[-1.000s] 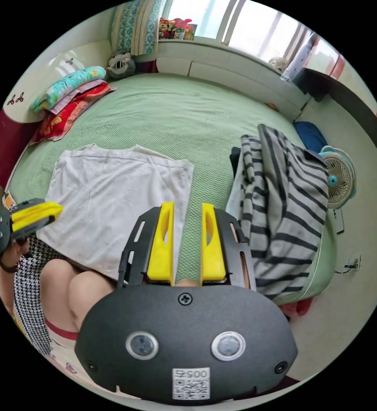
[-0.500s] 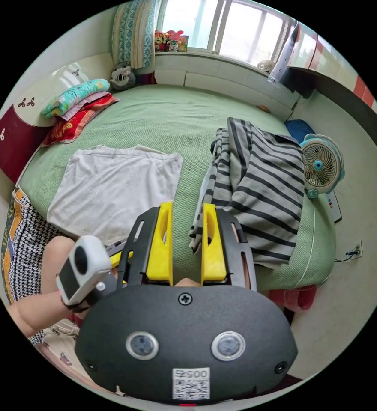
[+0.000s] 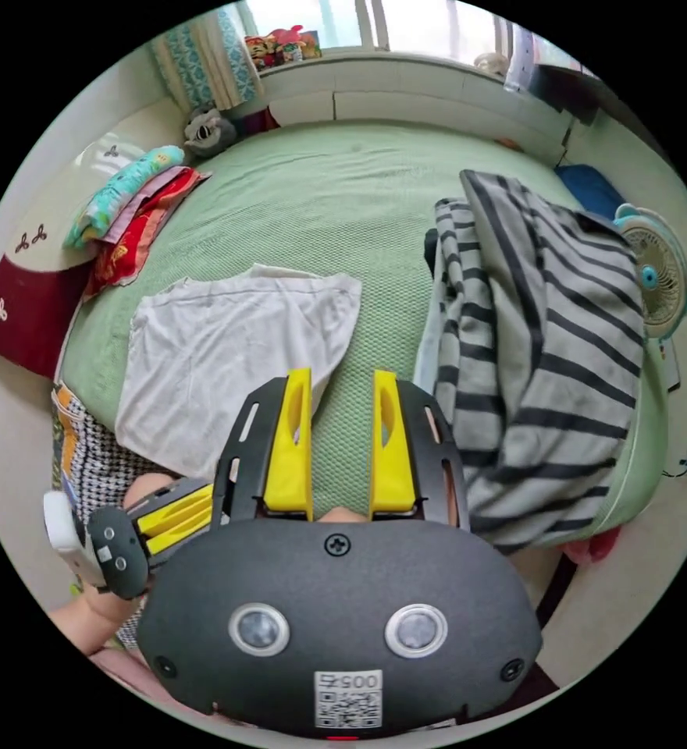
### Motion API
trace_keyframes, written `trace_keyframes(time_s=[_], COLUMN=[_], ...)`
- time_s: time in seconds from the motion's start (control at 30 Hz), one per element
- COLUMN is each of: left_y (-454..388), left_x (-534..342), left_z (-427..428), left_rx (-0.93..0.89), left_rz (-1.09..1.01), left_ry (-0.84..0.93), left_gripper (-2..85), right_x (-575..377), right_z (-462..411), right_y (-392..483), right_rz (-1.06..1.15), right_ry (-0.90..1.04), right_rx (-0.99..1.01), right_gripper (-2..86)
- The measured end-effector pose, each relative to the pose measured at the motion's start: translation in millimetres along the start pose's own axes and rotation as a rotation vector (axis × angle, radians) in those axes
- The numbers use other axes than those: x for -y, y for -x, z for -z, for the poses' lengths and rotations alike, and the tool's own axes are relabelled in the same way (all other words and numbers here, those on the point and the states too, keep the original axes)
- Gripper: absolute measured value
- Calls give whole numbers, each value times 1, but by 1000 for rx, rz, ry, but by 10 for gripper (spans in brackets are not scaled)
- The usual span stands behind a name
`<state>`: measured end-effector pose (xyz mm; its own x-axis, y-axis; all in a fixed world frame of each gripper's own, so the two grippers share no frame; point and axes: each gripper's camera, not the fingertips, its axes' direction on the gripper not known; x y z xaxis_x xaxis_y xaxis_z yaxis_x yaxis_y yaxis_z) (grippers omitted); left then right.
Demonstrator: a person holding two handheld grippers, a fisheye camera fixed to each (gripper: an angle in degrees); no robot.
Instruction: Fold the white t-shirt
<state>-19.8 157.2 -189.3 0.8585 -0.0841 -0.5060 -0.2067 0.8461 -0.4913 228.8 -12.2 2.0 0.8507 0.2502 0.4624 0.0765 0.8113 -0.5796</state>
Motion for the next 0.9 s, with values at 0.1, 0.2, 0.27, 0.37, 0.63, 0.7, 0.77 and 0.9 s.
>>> trace_keyframes(time_s=[0.1, 0.2, 0.27, 0.37, 0.63, 0.7, 0.77, 0.9], left_y=[20, 36, 45, 57, 83, 87, 91, 102], left_x=[-9, -17, -20, -26, -41, -44, -48, -61], left_z=[13, 22, 27, 34, 59, 67, 78, 107], left_rx=[-24, -43, -47, -74, -133, -142, -149, -142], left_rz=[13, 33, 45, 45, 63, 61, 63, 64], left_ry=[-4, -17, -24, -27, -48, -57, -76, -113], left_gripper=[22, 21, 21, 20, 20, 20, 21, 22], right_x=[37, 64, 79, 89, 105, 108, 114, 125], right_z=[-26, -52, -74, -93, -108, -103, -92, -71], right_y=[-16, -28, -35, -37, -34, -29, -13, 30], right_rz=[-86, -147, -191, -213, -321, -347, -327, -247], right_ry=[70, 122, 181, 203, 161, 145, 131, 104], right_rx=[96, 155, 170, 232, 169, 170, 147, 69], right_gripper=[121, 119, 118, 114, 49, 31, 10, -1])
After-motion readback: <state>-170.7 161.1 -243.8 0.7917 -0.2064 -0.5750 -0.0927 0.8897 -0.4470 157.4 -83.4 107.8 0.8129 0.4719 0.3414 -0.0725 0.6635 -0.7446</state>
